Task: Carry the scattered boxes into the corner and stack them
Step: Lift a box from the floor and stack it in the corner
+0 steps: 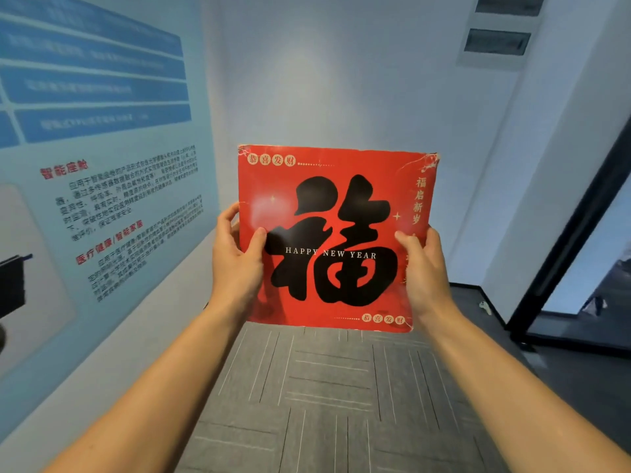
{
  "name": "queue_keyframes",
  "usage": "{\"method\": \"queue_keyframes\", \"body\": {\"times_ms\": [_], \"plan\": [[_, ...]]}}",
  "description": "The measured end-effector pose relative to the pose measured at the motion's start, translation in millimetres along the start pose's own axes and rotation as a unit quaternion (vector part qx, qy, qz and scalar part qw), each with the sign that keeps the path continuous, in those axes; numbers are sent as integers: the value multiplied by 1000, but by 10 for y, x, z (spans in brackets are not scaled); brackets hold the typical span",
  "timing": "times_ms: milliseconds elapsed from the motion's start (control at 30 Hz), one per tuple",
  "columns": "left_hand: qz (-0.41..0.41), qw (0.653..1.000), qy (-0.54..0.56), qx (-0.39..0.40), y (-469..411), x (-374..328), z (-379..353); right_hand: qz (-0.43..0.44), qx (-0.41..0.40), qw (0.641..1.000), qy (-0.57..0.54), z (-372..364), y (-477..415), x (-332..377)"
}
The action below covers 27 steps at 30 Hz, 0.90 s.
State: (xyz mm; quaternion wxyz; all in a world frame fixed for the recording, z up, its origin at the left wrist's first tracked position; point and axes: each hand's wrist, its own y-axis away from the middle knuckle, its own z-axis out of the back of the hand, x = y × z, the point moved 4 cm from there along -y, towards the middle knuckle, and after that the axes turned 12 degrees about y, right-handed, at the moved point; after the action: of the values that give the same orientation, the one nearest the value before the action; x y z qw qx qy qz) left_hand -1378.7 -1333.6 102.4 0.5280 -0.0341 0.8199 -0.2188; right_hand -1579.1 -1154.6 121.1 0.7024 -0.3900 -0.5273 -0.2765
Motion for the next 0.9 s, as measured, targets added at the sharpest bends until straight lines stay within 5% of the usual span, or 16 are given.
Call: {"method": "queue_keyframes", "body": {"times_ms": [900], "plan": [[-75, 994, -81, 0, -5745, 3047, -2072, -31, 53, 998, 19, -2267, -6564, -1256]]}}
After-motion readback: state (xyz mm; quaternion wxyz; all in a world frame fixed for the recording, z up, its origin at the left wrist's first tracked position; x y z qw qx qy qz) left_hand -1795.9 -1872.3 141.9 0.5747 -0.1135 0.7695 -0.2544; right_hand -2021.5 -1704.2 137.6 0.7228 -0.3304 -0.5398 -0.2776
